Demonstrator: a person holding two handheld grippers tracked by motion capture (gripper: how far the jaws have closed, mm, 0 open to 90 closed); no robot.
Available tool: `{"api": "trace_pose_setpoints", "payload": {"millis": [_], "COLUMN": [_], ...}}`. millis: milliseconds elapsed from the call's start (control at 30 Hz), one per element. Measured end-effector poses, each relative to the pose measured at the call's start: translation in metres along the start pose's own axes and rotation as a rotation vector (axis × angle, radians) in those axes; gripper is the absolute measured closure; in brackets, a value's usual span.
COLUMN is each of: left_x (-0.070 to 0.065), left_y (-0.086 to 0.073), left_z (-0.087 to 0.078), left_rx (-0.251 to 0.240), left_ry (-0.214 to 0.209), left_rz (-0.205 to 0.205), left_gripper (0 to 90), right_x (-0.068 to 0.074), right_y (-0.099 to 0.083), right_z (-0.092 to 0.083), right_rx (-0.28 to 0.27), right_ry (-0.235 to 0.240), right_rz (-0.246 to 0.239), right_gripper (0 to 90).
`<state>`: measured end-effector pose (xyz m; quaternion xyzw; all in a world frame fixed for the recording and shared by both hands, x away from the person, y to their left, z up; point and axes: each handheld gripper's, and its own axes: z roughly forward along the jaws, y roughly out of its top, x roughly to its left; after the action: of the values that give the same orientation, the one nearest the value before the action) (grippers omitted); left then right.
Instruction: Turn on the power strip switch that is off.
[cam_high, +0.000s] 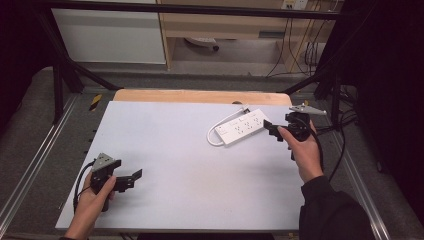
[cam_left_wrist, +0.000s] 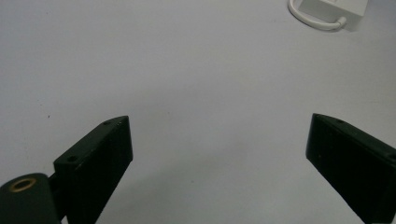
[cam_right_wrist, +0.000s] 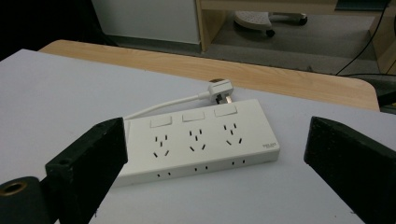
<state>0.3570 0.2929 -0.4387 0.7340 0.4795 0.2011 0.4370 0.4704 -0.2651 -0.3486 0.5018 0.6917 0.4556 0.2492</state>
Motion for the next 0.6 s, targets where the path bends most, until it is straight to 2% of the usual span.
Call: {"api": "trace_pose_setpoints", "payload": {"millis": [133,300,400,433,600], "left_x": [-0.001,-0.002,-0.002,-0.002,-0.002], "left_y": [-0.001,-0.002,-0.002,-0.002,-0.003], "left_z": [-0.001,-0.001,-0.001,-0.001,-0.001], "left_rx": [0.008,0.014,0.014,0.012,0.015], "left_ry": [0.003,0.002,0.001,0.000,-0.001], "left_rz": [0.011,0.016,0.015,0.014,0.016], "left_gripper": [7.1,7.1,7.1,7.1,7.1], "right_x": [0.000,-0.001,-0.002,-0.004,-0.006], "right_y": [0.007,0.013,0.017,0.019,0.022], "right_z": [0.008,0.019,0.027,0.032,0.039], "right_rx": [-0.006,-0.020,-0.011,-0.009,-0.012], "right_ry": [-0.008,-0.025,-0.036,-0.042,-0.048], "right_rz": [0.004,0.003,-0.010,-0.014,-0.013], "right_gripper": [10.3,21.9,24.9,29.0,32.5]}}
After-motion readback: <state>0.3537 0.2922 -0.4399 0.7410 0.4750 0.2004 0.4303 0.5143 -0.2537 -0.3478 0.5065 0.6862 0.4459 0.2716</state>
